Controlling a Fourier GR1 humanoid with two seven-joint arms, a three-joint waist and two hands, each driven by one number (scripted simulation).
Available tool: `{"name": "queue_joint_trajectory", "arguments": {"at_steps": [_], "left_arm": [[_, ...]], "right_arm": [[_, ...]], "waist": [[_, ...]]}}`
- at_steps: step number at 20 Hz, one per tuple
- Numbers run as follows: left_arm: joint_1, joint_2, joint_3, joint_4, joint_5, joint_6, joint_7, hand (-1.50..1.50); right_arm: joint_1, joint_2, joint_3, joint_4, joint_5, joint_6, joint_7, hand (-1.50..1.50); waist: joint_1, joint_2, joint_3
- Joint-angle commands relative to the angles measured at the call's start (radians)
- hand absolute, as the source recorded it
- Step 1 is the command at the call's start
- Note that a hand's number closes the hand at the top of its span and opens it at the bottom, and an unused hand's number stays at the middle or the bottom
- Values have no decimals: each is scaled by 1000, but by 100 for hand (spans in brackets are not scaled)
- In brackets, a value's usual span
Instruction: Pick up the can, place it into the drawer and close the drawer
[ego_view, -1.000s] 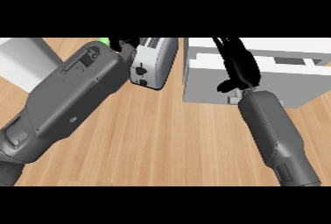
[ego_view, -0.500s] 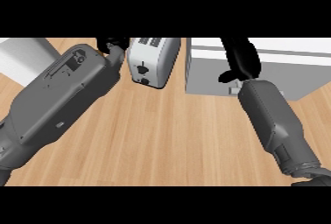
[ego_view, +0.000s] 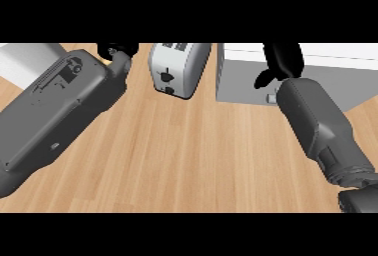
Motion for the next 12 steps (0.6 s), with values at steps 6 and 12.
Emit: {"name": "queue_joint_trajectory", "arguments": {"at_steps": [6,12], "left_arm": [[12,61,1,-75,-14,-3,67,-150],[23,35,4,-107,-16,13,70,-150]], "right_arm": [[-98,-53,-32,77,4,-31,39,-150],[-157,-14,-137,90,-136,114,-149,-150]], "waist": [[31,8,1],[27,7,3]]}}
